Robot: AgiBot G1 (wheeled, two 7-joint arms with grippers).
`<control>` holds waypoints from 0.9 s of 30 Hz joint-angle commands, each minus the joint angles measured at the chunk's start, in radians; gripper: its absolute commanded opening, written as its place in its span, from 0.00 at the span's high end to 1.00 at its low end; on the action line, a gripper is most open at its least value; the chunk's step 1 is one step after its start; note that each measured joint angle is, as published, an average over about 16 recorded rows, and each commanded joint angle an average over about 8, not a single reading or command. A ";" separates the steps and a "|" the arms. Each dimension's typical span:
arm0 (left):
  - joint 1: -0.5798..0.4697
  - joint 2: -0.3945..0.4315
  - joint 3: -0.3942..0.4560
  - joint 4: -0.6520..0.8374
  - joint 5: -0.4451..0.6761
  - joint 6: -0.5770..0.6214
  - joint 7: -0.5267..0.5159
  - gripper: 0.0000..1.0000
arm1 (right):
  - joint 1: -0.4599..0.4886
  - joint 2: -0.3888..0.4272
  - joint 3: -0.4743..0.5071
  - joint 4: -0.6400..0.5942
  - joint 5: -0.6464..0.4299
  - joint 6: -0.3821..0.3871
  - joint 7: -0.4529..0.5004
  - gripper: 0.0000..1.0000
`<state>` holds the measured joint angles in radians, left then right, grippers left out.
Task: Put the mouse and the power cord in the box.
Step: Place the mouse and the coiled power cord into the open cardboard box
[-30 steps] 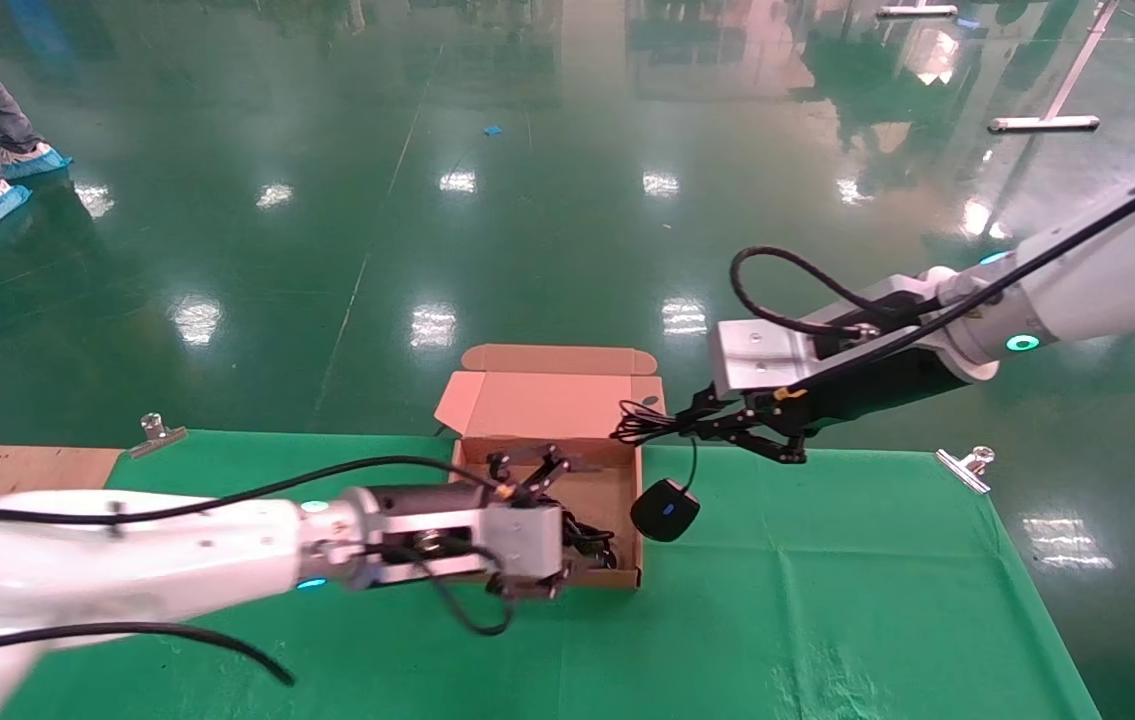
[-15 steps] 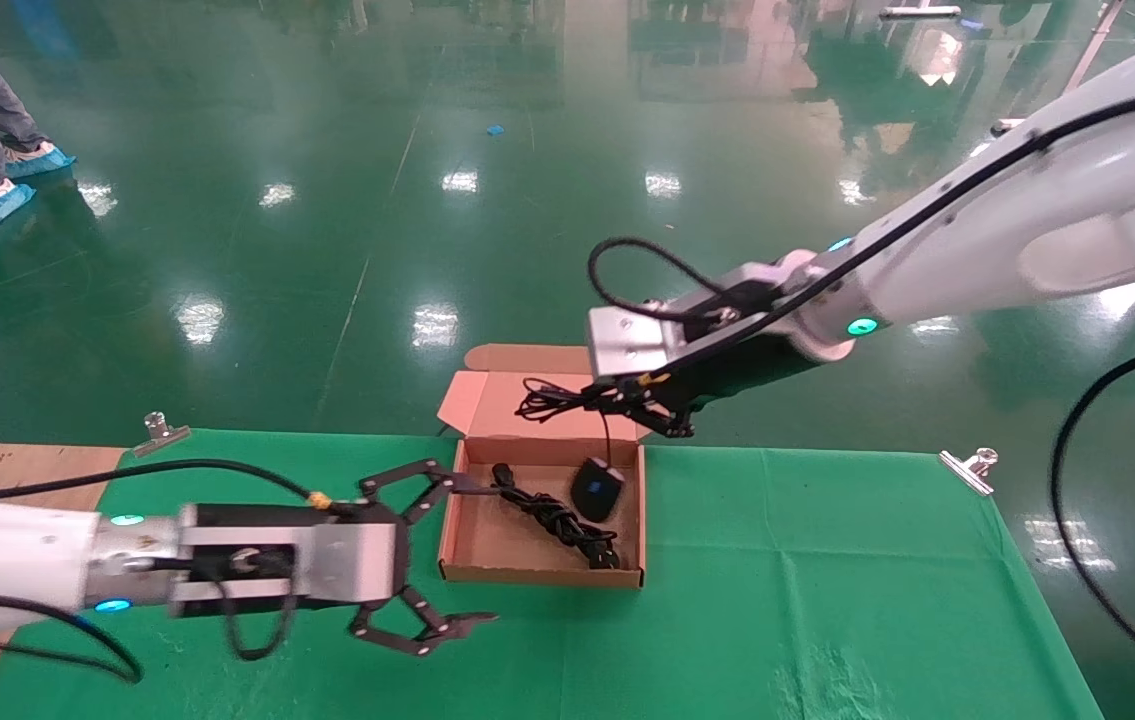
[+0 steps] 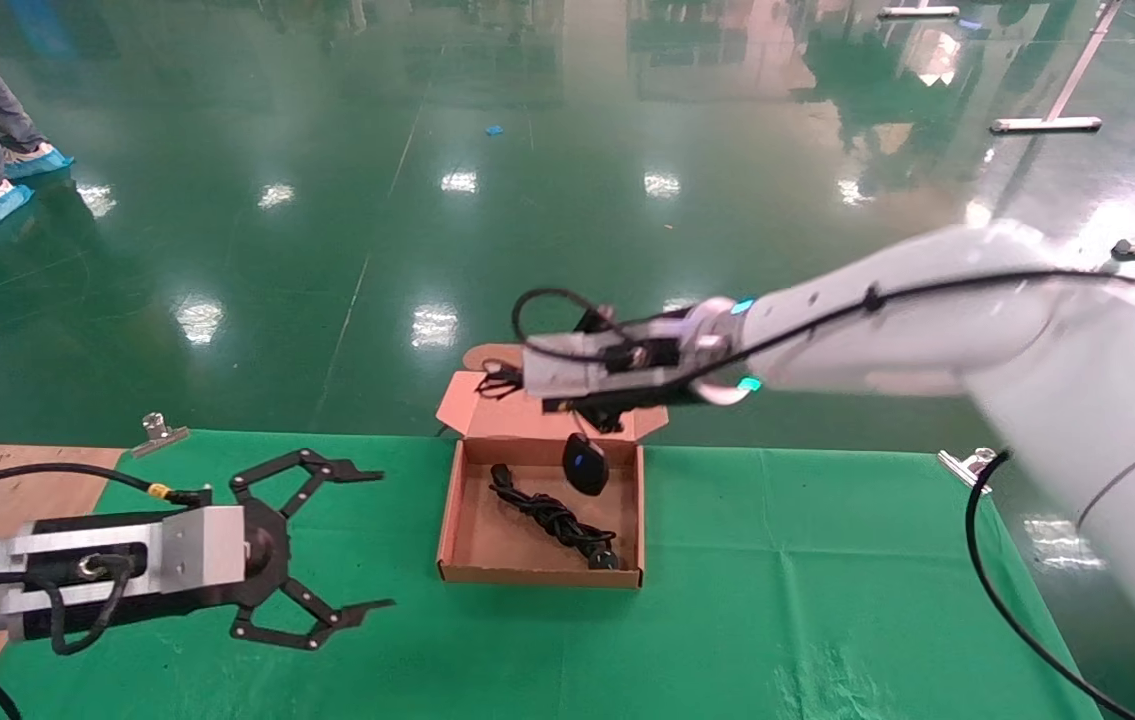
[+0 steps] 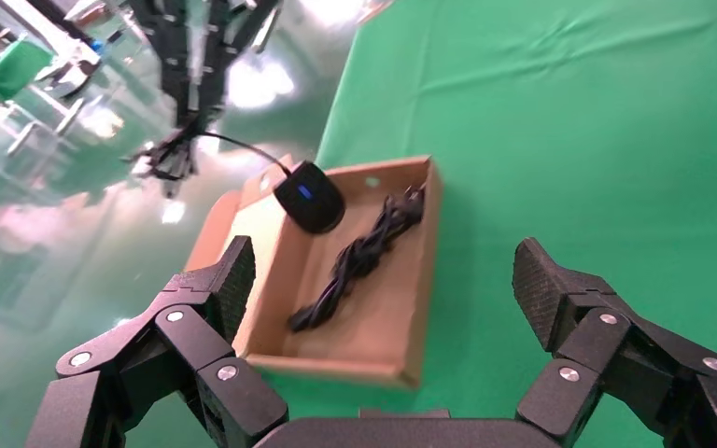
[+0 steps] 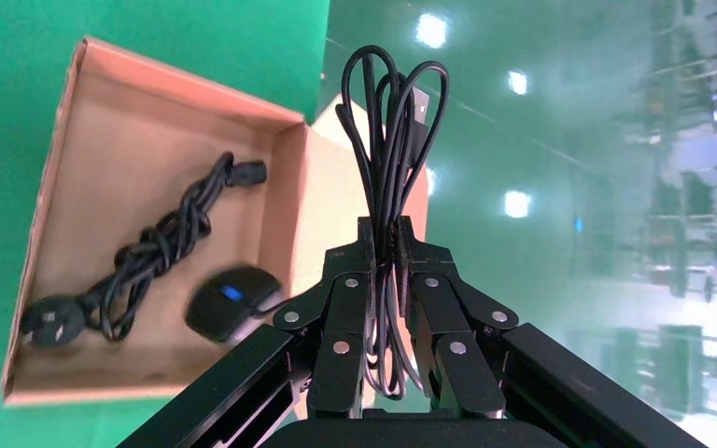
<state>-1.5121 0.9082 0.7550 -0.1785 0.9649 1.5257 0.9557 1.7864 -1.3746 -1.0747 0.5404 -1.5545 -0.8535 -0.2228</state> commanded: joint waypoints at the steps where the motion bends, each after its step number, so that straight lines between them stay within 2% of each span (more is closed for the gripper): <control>1: -0.006 -0.006 -0.003 0.033 -0.002 -0.004 0.020 0.00 | -0.023 0.000 -0.031 0.028 0.010 0.061 0.014 1.00; 18: -0.027 0.012 -0.006 0.117 -0.004 0.005 0.076 0.00 | -0.104 0.000 -0.264 0.103 0.087 0.212 0.121 0.99; 19: -0.028 0.013 -0.005 0.120 -0.004 0.006 0.077 0.00 | -0.105 0.000 -0.275 0.103 0.087 0.222 0.125 0.95; 20: -0.029 0.014 -0.005 0.122 -0.003 0.007 0.079 0.00 | -0.107 0.000 -0.284 0.103 0.086 0.230 0.129 0.85; 26: -0.033 0.015 -0.005 0.134 -0.004 0.011 0.083 0.00 | -0.116 0.001 -0.324 0.099 0.086 0.268 0.147 0.11; 27: -0.033 0.016 -0.005 0.135 -0.004 0.011 0.083 0.00 | -0.117 0.001 -0.327 0.099 0.086 0.271 0.148 0.02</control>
<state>-1.5444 0.9235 0.7499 -0.0460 0.9610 1.5362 1.0384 1.6708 -1.3738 -1.3941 0.6400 -1.4684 -0.5893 -0.0783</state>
